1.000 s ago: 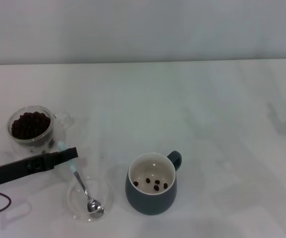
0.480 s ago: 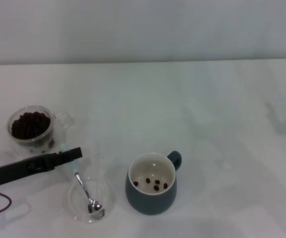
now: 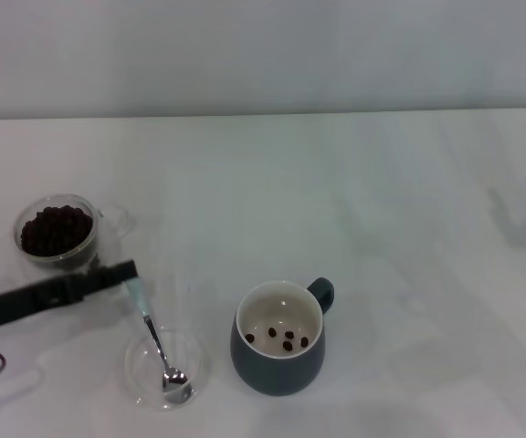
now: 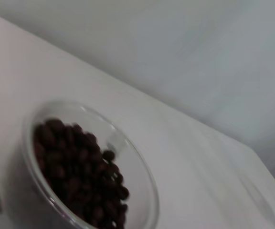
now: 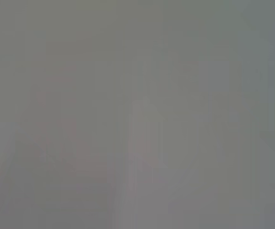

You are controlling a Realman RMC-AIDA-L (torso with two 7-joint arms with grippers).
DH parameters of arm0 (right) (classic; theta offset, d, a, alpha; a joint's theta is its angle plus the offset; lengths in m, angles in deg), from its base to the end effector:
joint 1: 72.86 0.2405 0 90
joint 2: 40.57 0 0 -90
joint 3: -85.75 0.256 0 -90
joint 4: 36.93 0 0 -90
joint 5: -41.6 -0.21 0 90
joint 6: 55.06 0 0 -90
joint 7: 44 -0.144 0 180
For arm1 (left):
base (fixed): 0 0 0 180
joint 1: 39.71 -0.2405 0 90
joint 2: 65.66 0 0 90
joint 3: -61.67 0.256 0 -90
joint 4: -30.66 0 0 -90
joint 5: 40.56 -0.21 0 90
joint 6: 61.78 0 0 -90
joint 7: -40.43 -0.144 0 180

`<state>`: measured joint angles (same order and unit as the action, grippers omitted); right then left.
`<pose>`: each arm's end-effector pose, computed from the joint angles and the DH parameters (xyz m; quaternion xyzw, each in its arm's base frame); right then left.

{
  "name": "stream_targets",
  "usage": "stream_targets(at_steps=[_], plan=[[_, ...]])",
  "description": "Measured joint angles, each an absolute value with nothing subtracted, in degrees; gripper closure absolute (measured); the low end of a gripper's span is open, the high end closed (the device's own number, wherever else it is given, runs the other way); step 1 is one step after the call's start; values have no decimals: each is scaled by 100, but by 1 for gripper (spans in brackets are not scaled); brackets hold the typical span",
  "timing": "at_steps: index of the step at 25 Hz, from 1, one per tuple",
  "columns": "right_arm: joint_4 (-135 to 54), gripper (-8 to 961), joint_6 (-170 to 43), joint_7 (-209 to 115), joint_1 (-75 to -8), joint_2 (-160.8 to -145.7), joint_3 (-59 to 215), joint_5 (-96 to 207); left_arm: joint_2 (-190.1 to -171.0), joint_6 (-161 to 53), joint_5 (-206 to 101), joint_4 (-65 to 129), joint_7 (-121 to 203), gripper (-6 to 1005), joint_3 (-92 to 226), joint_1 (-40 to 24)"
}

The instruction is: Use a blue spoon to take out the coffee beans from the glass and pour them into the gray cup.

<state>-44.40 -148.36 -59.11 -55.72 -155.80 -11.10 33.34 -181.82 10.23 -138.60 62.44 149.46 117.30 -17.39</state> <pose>0.3287 0.2778 0.0545 -0.6643 0.0852 0.4099 0.6192 -0.3160 0.3176 -0.0130 -0.7902 -0.5340 -0.2592 0.1524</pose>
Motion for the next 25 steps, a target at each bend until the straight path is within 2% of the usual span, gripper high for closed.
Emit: stream_targets(at_steps=[6,13,25], plan=[[-4440,323,-14839,-5911,-5571,-15580,-1110,3333,-18136,1011,-13873,6548,14844,274,11570,-1759],[-4440,323,-14873,-5911,-5572,-15580,-1110,3333,-18193,1034,-13840,7140,14467,275,11572,-1785],[-4500,323,-14914,-5875,-5565,-15570,-1120,3385,-18403,1265,-12692,7642,12765,285,11548,-2284]])
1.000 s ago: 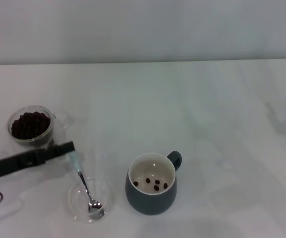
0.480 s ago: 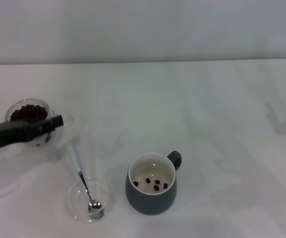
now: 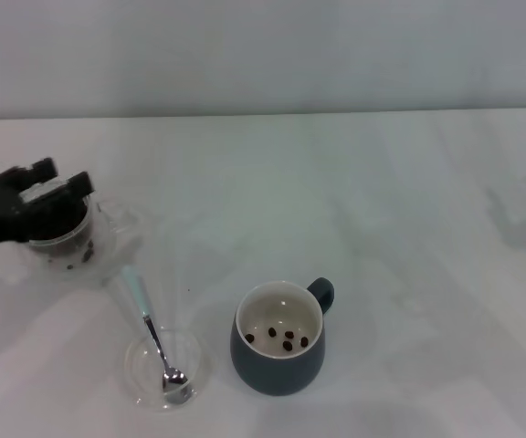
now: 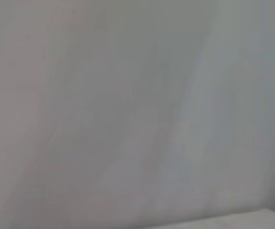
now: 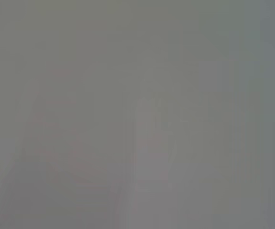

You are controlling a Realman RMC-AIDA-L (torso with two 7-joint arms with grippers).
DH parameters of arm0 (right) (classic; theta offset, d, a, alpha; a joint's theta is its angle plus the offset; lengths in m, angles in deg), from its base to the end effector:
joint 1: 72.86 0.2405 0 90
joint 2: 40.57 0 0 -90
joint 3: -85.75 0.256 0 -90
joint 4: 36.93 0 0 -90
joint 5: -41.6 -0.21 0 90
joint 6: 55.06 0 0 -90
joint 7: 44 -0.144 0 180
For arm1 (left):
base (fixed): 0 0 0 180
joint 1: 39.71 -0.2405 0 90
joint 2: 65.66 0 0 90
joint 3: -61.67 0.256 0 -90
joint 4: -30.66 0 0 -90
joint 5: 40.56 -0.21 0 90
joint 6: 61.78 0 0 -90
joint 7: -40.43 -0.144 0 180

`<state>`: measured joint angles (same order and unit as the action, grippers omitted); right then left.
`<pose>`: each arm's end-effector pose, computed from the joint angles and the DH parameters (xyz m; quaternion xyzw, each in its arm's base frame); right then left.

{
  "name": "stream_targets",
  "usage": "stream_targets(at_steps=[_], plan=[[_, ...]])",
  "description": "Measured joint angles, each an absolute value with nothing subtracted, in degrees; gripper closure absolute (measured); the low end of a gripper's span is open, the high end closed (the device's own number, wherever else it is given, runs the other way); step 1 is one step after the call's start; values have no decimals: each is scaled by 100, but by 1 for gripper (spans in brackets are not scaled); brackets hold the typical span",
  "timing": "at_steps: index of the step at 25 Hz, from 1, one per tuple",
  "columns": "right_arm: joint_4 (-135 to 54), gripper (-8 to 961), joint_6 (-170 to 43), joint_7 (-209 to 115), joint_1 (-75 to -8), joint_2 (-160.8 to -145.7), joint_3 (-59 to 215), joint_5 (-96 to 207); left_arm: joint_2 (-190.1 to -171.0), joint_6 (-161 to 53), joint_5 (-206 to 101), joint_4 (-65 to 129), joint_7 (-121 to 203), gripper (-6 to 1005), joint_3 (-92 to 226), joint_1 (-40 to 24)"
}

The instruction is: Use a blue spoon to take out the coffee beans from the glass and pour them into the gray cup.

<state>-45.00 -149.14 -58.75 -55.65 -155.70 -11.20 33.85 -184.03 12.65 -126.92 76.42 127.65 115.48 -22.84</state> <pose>0.3243 0.2785 0.0552 -0.6655 0.0732 0.4160 0.6154 -0.2881 0.3282 0.0369 -0.8453 -0.3160 -0.3324 0.2741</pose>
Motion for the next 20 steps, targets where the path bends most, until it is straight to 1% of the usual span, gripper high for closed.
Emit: stream_targets(at_steps=[2,4,9,14,20], plan=[[-4541,323,-14919,-5834,-5559,-15569,-1127,3478,-18468,1278,-12323,7580,11982,286,11535,-2539],[-4575,323,-14920,-5776,-5554,-15566,-1130,3562,-18479,1276,-12072,7458,11534,286,11549,-2656],[-4594,323,-14982,-5719,-5553,-15563,-1235,3601,-18465,1270,-11480,7093,10661,285,11523,-2809],[-4637,323,-15067,-5716,-5539,-15570,-1473,3608,-18479,1249,-10654,6931,9719,285,11518,-3150],[-4669,323,-15084,-5684,-5539,-15577,-1957,3609,-18446,1231,-10212,6598,9016,286,10979,-3216]])
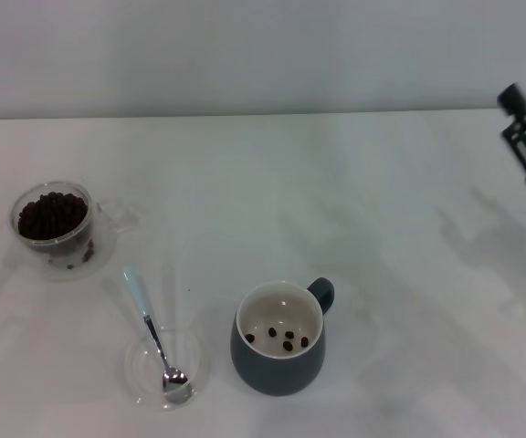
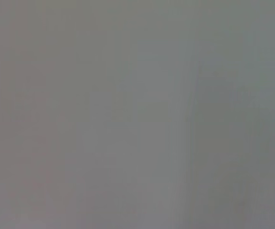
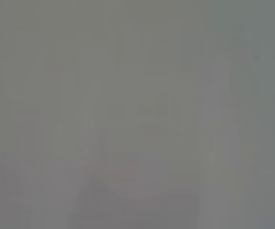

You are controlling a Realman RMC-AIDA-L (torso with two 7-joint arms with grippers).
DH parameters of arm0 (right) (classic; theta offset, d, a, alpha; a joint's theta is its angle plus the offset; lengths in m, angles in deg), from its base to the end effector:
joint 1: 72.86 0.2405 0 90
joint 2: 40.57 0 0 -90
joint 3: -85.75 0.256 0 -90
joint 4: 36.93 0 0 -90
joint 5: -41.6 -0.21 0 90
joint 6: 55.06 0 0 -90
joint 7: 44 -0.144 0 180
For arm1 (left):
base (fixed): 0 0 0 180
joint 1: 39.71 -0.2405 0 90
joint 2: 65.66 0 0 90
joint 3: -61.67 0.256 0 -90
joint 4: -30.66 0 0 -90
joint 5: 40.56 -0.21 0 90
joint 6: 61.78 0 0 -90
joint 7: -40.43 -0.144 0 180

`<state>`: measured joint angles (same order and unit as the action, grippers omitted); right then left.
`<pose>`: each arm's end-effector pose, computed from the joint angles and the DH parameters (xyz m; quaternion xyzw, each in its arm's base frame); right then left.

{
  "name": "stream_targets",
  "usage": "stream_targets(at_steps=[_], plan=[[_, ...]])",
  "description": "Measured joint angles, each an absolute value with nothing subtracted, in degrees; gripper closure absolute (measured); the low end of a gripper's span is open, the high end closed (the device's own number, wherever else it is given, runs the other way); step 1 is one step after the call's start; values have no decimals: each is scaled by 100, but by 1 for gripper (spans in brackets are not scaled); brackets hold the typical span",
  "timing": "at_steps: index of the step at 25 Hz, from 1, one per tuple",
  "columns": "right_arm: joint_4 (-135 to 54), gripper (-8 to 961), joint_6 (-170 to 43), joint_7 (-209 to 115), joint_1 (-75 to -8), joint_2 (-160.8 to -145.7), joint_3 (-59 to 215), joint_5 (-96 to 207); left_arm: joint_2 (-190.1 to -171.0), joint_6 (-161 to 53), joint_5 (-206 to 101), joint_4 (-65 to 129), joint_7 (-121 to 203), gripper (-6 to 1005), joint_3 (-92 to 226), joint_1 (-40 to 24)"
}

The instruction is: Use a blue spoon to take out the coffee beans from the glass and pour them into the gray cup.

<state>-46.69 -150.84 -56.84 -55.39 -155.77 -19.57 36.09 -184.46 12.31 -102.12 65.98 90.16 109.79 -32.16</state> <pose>0.3017 0.2744 0.0302 -0.7177 0.0317 0.4291 0.5475 -0.3559 0.2779 0.0739 -0.7511 -0.2147 -0.3440 0.5210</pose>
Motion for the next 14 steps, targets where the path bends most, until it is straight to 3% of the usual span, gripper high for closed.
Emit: stream_targets(at_steps=[14], plan=[[-5055,323,-15083,-5444,-5588,-15597,-3291,3550,-18438,1206,-10205,6180,8197,286,9832,-3012]])
